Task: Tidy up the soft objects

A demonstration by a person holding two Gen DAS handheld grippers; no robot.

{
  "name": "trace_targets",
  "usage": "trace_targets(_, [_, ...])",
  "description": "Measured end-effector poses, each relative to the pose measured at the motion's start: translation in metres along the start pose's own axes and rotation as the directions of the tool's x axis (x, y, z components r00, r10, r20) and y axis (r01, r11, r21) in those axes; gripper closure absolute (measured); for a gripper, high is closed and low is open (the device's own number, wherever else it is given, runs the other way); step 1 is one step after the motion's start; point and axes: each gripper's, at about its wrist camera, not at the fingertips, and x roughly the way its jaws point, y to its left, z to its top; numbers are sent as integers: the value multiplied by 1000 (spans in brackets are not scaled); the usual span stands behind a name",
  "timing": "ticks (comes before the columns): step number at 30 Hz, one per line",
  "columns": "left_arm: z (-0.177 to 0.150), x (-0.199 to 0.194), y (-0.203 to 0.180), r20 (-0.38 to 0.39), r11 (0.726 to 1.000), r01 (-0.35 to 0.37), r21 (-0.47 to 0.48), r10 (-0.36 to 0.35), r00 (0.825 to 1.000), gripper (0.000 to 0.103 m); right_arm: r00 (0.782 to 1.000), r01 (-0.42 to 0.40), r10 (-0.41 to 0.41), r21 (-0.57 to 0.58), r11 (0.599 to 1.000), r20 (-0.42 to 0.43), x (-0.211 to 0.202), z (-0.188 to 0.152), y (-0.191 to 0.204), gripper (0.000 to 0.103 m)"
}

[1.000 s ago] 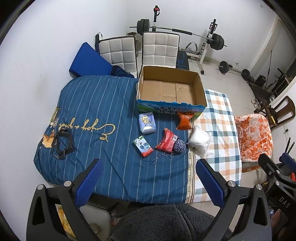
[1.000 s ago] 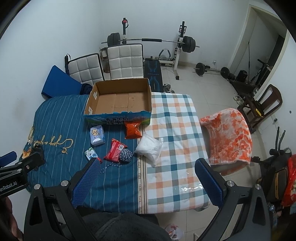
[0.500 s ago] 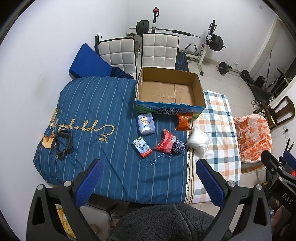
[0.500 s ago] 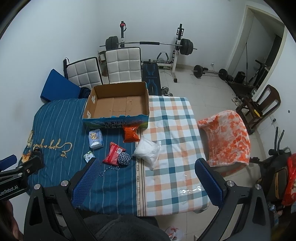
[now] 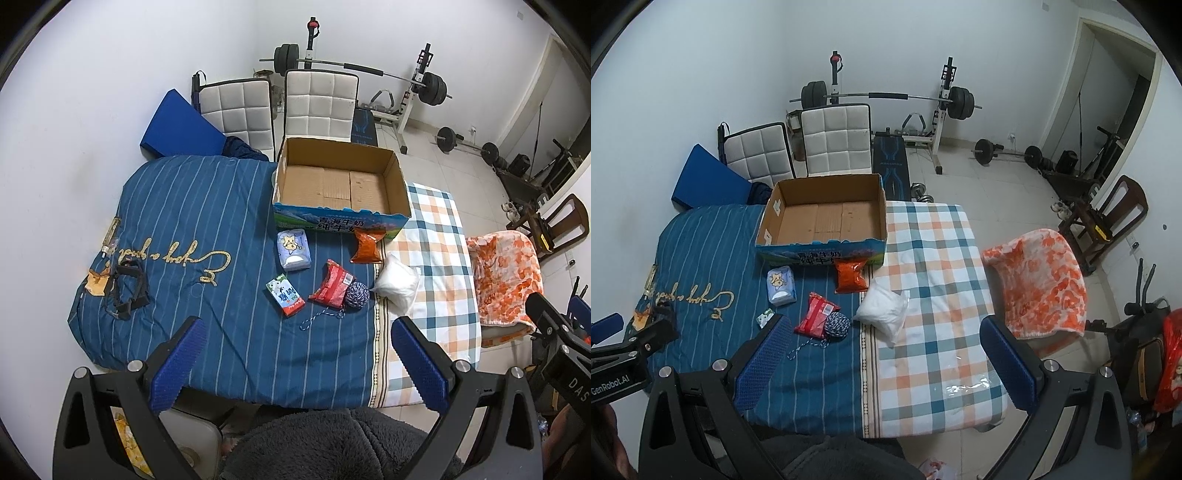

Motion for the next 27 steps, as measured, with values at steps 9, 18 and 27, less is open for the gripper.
trace_targets(9, [0,-1,0,0,1000,0,1,0,1000,0,1000,3,-3,-4,1000,5,0,-1,2,0])
trace_targets(18, [3,7,-8,-26,1000,15,1,-15,1000,0,1000,-10,10,12,1000,-15,9,5,-2,0])
trace_targets(27, [28,73,-6,-17,999,-25,-26,24,1000,0,978,-33,51,94,995,-201,150,20,-24,0])
